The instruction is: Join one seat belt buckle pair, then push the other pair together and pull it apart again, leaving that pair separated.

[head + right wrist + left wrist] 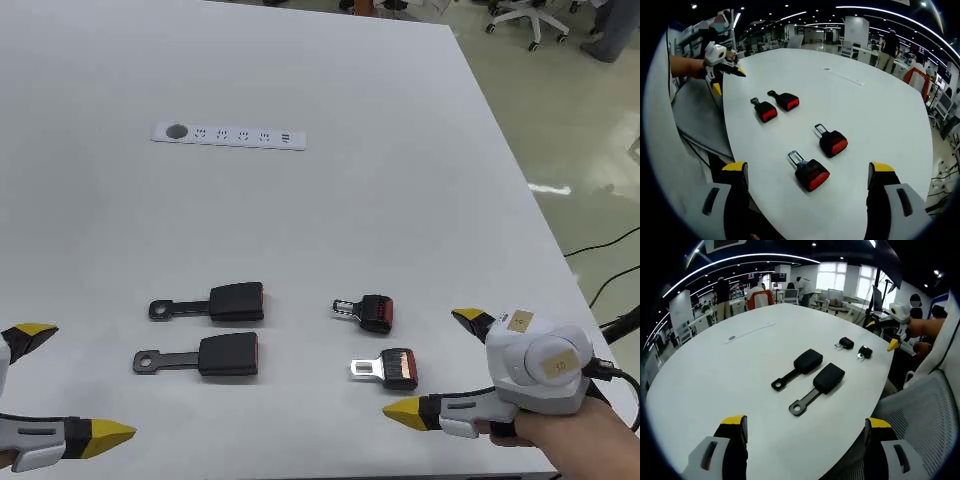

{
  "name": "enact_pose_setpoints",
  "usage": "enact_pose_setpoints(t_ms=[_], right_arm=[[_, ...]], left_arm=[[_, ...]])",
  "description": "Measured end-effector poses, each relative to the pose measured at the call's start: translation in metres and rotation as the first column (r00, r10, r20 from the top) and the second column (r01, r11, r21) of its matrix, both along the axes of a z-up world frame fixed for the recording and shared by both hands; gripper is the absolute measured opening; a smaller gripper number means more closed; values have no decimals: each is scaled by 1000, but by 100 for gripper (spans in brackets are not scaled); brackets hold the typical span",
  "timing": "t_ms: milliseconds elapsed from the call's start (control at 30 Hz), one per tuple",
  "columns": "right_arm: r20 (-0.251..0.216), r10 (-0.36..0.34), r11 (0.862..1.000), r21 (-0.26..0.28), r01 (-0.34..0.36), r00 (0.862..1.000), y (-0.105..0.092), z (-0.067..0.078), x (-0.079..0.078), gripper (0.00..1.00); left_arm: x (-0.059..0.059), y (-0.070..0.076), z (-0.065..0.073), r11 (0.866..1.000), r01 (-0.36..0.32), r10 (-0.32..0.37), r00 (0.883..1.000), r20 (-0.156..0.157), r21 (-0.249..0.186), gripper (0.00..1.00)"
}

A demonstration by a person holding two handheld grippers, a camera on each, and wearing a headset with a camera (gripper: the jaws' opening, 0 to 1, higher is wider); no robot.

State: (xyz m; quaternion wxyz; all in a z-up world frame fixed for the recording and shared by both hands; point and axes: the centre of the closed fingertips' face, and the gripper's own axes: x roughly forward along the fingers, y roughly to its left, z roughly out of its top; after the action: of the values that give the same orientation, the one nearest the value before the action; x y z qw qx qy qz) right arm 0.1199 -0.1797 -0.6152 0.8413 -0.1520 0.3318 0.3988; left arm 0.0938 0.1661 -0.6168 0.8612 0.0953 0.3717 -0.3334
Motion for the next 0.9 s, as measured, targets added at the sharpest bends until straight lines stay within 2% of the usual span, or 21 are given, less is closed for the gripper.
enact_pose_setpoints(t_ms=[567,900], right_arm=[[6,-17,1000,-3,17,1000,-2,2,0,100],[7,-11,1000,-3,11,1000,-2,3,1,100]], left_arm=[[-3,-5,3,1000,-1,1,1000,-4,-7,100],[0,-3,3,1000,2,-2,1000,0,-4,100]])
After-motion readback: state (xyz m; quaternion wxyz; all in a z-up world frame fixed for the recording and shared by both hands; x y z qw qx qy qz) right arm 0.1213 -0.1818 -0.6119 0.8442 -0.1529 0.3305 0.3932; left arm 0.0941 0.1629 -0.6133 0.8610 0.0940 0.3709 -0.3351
